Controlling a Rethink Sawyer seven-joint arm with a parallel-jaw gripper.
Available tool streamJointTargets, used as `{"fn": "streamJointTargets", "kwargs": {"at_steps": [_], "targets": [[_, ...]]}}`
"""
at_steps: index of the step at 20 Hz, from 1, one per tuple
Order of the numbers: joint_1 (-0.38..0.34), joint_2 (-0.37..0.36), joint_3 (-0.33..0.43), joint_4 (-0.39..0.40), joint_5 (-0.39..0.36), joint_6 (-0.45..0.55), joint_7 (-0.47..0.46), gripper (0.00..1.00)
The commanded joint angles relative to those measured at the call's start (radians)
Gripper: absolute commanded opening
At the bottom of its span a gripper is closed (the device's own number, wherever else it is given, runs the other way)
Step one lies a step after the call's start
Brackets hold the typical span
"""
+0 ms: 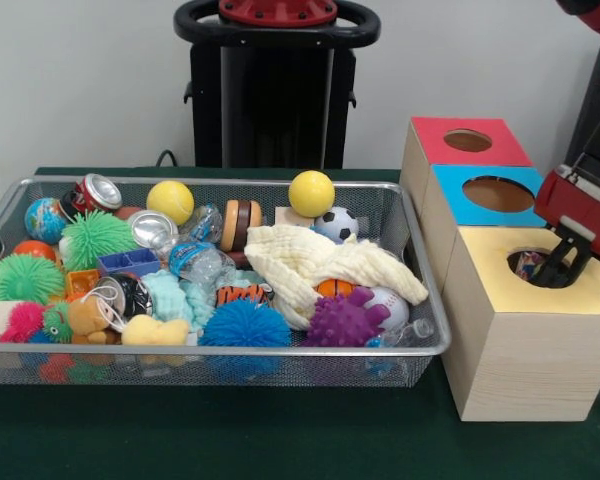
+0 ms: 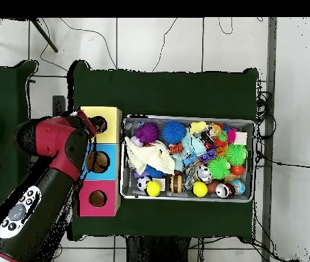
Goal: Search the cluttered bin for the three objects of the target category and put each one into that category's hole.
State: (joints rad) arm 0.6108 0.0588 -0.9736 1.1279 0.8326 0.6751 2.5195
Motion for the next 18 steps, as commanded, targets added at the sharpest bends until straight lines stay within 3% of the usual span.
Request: {"fn": "streamJointTargets", "kwargs": {"at_steps": [1, 18], "targets": [[-0.037, -0.059, 0.109, -0.095, -0.014, 0.099, 0.183, 0.0], [-0.04, -0.126, 0.155, -0.041, -0.029, 0.094, 0.11, 0.0]]}}
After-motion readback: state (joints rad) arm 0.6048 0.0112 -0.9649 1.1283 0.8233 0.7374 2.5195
